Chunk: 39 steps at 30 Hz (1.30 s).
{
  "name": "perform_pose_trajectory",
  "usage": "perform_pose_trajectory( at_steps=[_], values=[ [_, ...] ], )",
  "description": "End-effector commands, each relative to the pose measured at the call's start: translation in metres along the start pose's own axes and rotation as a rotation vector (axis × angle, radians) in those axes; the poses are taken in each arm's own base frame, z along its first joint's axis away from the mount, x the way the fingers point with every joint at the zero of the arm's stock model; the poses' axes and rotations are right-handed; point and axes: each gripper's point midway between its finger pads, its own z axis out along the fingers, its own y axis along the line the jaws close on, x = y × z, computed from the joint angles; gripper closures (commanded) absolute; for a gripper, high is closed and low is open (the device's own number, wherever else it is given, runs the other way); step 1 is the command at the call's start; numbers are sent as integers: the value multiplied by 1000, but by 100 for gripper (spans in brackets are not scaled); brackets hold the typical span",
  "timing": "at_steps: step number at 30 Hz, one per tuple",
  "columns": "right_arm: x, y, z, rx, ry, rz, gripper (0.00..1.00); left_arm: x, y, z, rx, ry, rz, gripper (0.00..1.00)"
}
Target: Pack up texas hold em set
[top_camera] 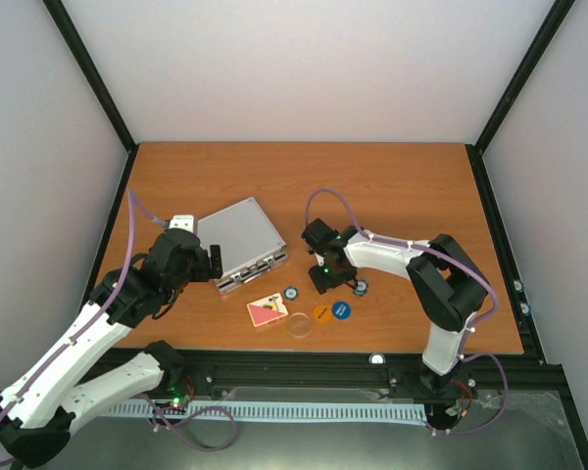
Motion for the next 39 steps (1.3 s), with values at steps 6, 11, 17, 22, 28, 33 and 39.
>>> perform_pose_trajectory(
  at_steps=[6,11,17,22,28,33,39],
  values=[
    [2,7,-10,30,33,-14,16,-3,-1,-4,10,-9,-20,0],
    [-11,31,-19,21,-2,-54,12,-5,-2,-5,13,-11,-16,0],
    [-19,50,-12,-20,-11,-65,13,-7,-1,-8,12,-14,-14,0],
    [-24,65,-9,-35,-15,-89,13,-7,1,-8,3,-13,-11,0],
    [-23,77,-5,-35,-14,-109,13,-7,0,-7,4,-11,-7,0],
    [-19,86,-4,-43,-13,-123,13,-6,2,-7,-3,-8,-5,0],
    [-15,104,5,-58,2,-160,13,-5,0,-5,3,-4,-6,0]
  ],
)
